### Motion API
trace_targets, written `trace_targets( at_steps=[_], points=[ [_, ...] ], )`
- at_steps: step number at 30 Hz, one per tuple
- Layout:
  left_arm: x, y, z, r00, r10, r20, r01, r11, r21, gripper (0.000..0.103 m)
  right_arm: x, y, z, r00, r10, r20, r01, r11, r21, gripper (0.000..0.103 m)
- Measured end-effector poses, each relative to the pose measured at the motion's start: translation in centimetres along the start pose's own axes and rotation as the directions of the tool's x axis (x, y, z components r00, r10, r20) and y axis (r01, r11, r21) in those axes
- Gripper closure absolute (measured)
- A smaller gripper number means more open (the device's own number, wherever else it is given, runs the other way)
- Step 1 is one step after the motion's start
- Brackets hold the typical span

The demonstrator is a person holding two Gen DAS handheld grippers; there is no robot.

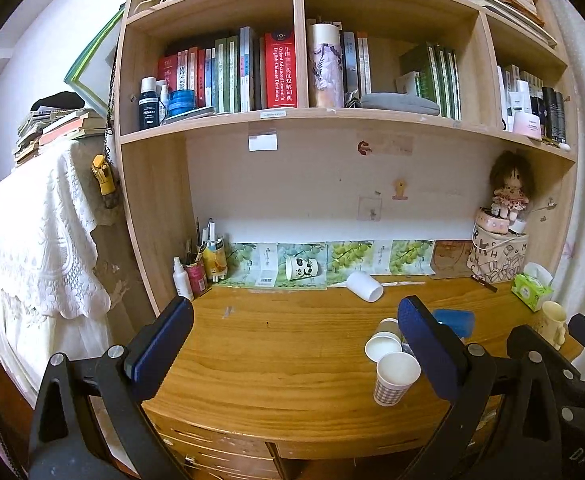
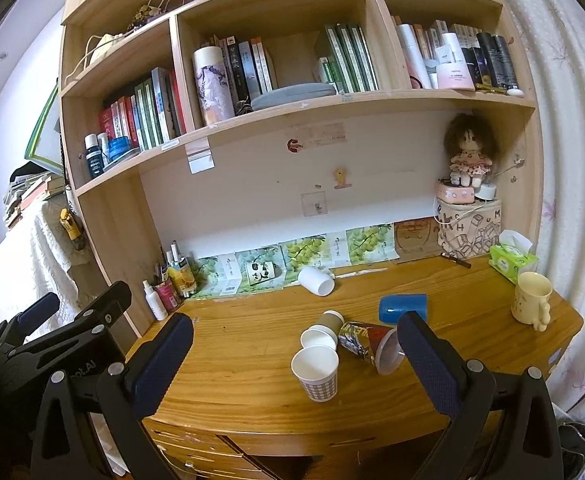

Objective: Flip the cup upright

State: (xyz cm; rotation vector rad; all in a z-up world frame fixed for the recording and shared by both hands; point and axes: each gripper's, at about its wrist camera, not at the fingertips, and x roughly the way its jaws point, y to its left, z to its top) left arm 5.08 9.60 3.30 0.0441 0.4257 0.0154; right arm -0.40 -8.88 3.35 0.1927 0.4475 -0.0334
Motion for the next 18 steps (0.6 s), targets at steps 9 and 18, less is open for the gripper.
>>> trace_targets(
  at_steps=[9, 18],
  points=[
    [-0.22, 0.0, 0.26, 1.0, 0.007, 0.002, -0.007, 1.0, 0.001, 0.001, -0.13, -0.04, -0.06, 1.0, 0.006, -0.004, -0.006, 1.0, 0.0, 0.001],
    [-0.19, 0.17, 0.26, 1.0, 0.004, 0.0, -0.004, 1.0, 0.002, 0.001, 0.03, -0.11, 0.0, 1.0, 0.009, -0.014, -0.009, 1.0, -0.002, 0.001]
  ],
)
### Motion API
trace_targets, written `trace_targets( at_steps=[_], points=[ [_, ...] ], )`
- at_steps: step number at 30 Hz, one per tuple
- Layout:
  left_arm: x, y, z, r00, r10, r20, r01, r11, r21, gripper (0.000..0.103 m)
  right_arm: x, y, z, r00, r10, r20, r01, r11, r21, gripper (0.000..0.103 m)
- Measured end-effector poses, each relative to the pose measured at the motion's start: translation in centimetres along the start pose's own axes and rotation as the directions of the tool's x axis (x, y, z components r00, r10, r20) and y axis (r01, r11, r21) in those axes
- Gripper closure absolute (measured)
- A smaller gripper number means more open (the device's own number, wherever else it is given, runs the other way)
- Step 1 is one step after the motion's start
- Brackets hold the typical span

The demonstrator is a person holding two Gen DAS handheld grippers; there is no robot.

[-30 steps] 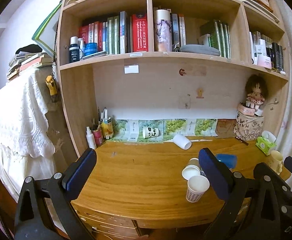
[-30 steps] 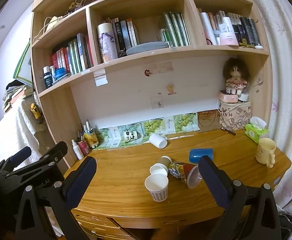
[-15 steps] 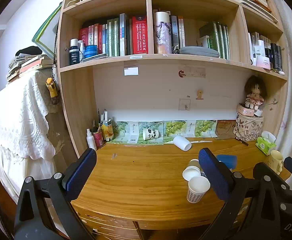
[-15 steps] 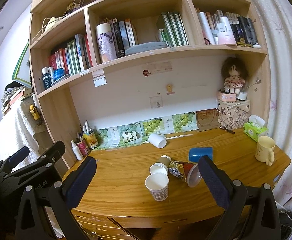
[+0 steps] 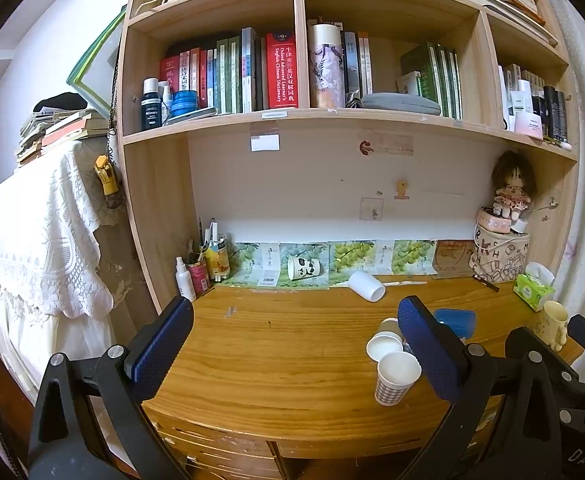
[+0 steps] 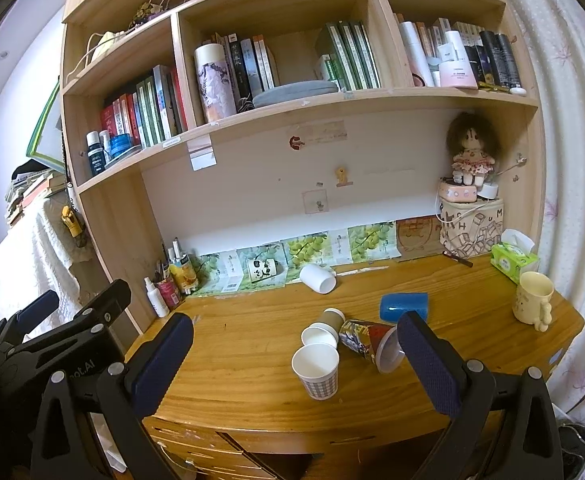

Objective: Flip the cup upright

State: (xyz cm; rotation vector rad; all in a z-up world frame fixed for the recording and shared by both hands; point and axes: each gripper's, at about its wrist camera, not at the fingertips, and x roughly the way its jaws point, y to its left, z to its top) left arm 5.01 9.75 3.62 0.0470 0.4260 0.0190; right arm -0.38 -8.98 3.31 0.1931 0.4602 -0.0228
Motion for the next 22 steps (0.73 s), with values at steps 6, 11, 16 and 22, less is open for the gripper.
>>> trace_targets(
  at_steps=[6, 11, 16, 22],
  points=[
    [-0.05, 0.0, -0.06, 1.0, -0.001, -0.001, 0.001, 1.0, 0.001, 0.001, -0.09, 0.03, -0.06, 1.0, -0.004, -0.001, 0.004, 1.0, 0.002, 0.001],
    [-0.11, -0.1, -0.09, 1.0, 0.001, 0.0, -0.001, 1.0, 0.001, 0.001, -0.28, -0.06, -0.32, 1.0, -0.008, 0.0, 0.008, 1.0, 0.005, 0.001],
    [-0.11, -0.13, -0.11, 1.0, 0.002, 0.0, -0.002, 1.0, 0.0, 0.001, -0.45, -0.19, -0.53, 1.0, -0.009, 0.0, 0.009, 1.0, 0.008, 0.001],
    [-0.11, -0.04, -0.17, 1.0, 0.002, 0.0, -0.002, 1.0, 0.001, 0.001, -0.44, -0.23, -0.68, 1.0, -0.012, -0.008, 0.012, 1.0, 0.008, 0.001]
  ],
)
